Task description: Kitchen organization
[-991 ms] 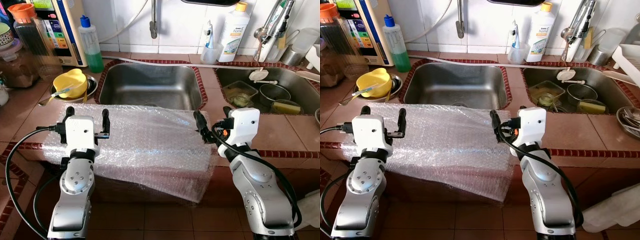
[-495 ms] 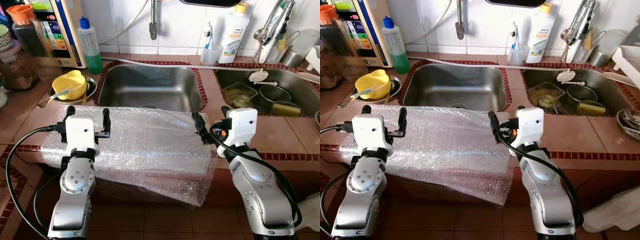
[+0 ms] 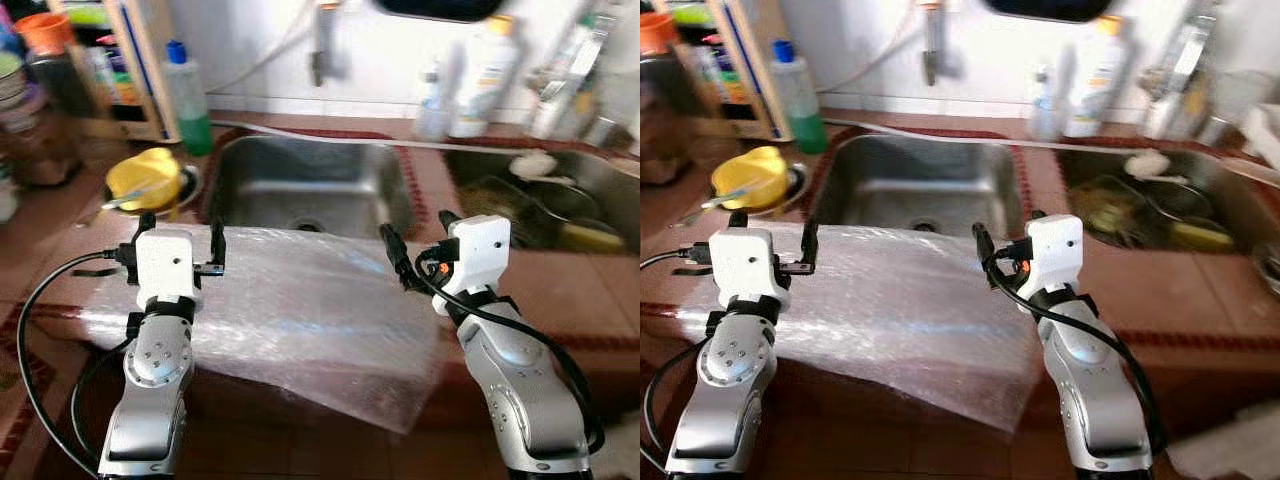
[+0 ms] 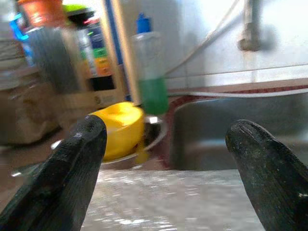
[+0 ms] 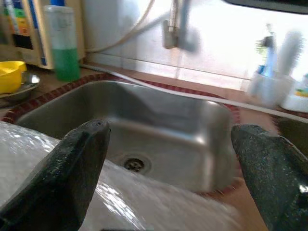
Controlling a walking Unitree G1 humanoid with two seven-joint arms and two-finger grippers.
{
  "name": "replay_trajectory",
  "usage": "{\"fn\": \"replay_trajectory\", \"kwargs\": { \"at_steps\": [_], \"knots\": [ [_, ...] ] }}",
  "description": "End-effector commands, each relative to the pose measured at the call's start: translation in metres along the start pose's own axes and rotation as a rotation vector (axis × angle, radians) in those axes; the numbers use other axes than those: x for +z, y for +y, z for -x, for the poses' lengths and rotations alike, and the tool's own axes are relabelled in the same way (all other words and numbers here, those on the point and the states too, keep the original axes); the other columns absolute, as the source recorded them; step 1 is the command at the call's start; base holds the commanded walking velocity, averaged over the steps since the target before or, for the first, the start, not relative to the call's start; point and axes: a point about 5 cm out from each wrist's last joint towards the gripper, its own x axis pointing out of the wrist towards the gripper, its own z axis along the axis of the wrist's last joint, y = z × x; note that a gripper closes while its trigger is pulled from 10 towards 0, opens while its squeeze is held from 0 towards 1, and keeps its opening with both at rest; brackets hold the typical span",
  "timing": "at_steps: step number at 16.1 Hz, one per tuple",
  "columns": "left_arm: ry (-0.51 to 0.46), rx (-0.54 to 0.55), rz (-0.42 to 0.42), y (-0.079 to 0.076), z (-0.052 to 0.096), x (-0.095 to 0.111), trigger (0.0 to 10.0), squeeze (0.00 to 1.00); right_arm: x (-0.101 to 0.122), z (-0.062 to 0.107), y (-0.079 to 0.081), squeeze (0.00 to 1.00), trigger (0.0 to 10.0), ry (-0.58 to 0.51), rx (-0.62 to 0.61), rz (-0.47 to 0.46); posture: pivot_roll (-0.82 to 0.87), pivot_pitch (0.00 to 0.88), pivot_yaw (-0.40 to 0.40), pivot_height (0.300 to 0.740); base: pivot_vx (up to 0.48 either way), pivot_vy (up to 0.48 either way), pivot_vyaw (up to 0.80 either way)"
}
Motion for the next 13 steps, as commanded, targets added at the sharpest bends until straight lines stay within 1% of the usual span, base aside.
{"fn": "replay_trajectory", "kwargs": {
  "at_steps": [1,6,13],
  "knots": [
    [0.001,-0.004,-0.003,0.001,0.001,0.000,10.0,0.00,0.007,0.001,0.004,0.00,10.0,-0.034,0.014,0.007,0.01,0.033,-0.001,0.740,0.304,0.247,0.00],
    [0.012,-0.010,-0.004,0.000,0.003,-0.003,10.0,0.00,0.006,0.002,0.003,0.00,10.0,-0.034,0.011,0.010,0.01,0.035,-0.001,0.740,0.309,0.246,0.00],
    [0.011,-0.041,0.004,-0.009,0.003,-0.003,10.0,0.00,0.008,0.001,-0.003,0.00,10.0,-0.040,-0.022,0.015,0.00,0.036,0.000,0.740,0.000,0.000,0.00]
  ]
}}
